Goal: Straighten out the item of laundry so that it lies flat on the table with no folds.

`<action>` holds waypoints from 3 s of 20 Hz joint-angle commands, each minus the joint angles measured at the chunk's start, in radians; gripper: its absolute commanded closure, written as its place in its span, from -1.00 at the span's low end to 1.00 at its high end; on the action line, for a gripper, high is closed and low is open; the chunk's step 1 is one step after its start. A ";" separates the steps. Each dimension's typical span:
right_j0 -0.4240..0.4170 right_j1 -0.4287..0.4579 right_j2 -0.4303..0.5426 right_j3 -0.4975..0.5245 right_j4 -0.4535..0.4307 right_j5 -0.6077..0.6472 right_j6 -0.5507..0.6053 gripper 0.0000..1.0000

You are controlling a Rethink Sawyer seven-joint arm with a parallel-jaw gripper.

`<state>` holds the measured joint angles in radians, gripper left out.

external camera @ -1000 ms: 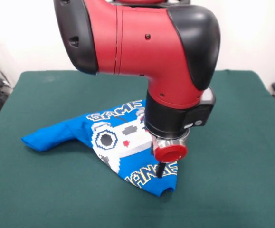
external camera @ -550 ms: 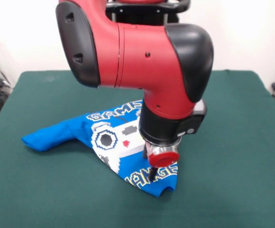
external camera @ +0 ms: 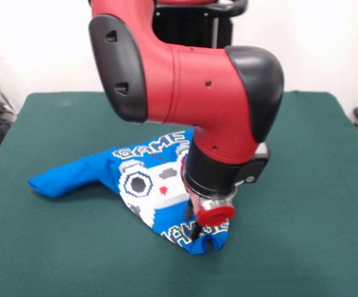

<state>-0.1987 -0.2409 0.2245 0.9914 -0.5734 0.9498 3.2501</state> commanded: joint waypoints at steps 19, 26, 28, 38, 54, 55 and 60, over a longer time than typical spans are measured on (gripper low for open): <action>0.303 0.183 -0.306 -0.035 -0.268 -0.208 0.266 1.00; 0.463 0.255 -0.498 -0.078 -0.310 -0.172 0.590 1.00; 0.473 0.244 -0.519 -0.055 -0.300 -0.211 0.618 1.00; 0.545 0.186 -0.650 0.072 -0.258 -0.500 0.863 1.00; 0.715 0.261 -0.936 0.118 -0.118 -0.673 1.115 1.00; 0.723 0.307 -0.966 0.092 -0.115 -0.663 1.155 1.00; 0.726 0.448 -1.030 0.007 -0.067 -0.640 1.215 1.00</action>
<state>0.5122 0.0666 -0.7809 1.0386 -0.7366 0.3431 4.0475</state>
